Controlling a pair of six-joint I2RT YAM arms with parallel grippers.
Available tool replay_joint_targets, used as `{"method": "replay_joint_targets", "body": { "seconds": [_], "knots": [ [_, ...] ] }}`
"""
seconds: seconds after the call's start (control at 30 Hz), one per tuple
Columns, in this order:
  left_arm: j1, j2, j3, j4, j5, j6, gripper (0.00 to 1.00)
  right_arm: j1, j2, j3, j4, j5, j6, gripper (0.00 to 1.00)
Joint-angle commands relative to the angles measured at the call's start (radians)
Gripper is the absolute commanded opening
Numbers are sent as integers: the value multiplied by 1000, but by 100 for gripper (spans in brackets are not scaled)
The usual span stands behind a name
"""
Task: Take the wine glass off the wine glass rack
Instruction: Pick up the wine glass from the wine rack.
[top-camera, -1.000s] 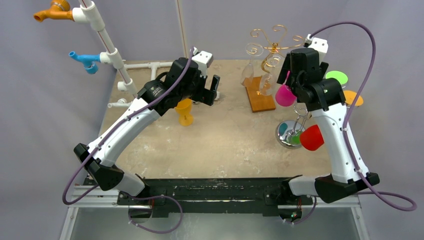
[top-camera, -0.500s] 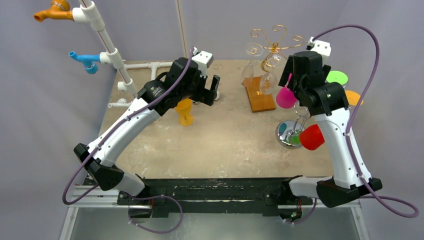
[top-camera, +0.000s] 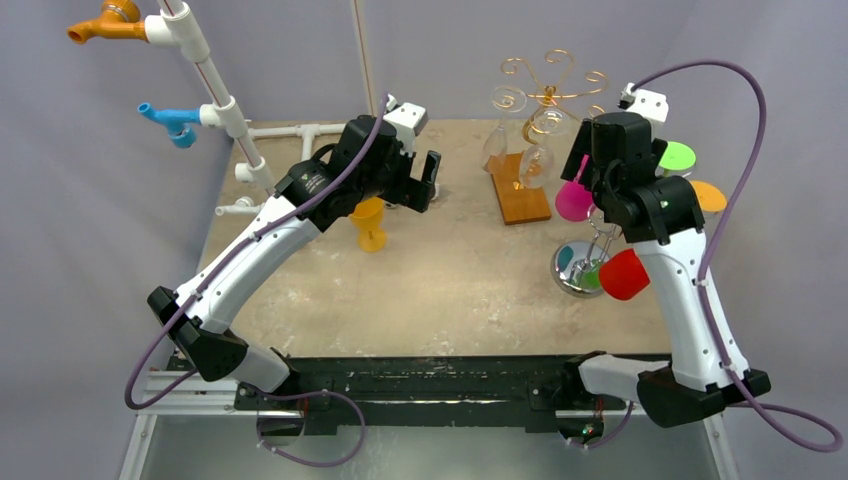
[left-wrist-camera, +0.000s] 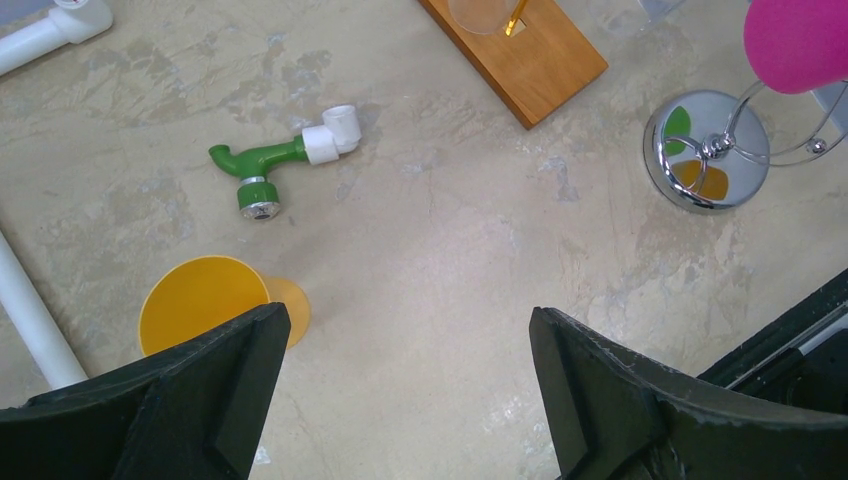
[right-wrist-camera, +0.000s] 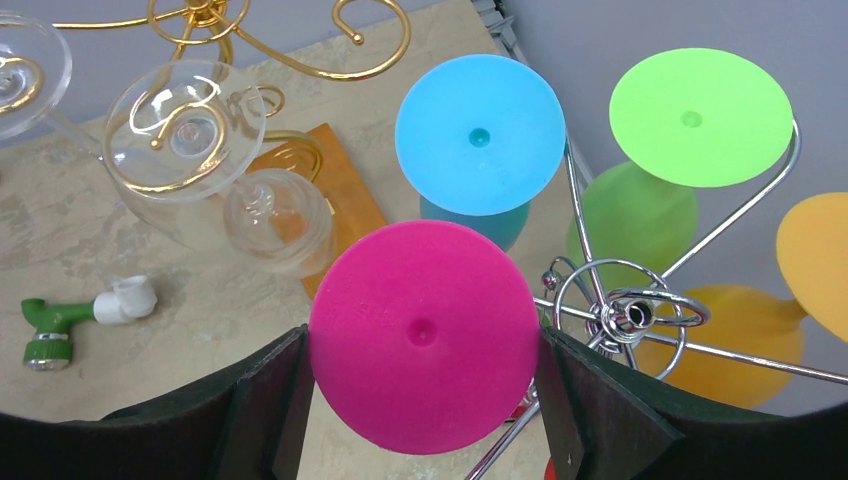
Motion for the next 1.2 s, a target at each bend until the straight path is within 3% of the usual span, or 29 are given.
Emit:
{"method": "replay_joint_targets", "body": {
  "seconds": [0.0,0.57,0.97,1.17],
  "knots": [
    [2,-10,40,22,19,-14,99,-3,-35,-22,14,-4,18,48],
    [2,-21,3,45,57,-41,98,-4,-94,-66,6,-94,18,47],
    [3,-52,-67,121,136,-113,98,-3,-117,-38,-32,-242,-23,44],
    [56,-71,-167,233,312,-174,99,-4,-121,-31,-10,-388,-35,42]
  ]
}}
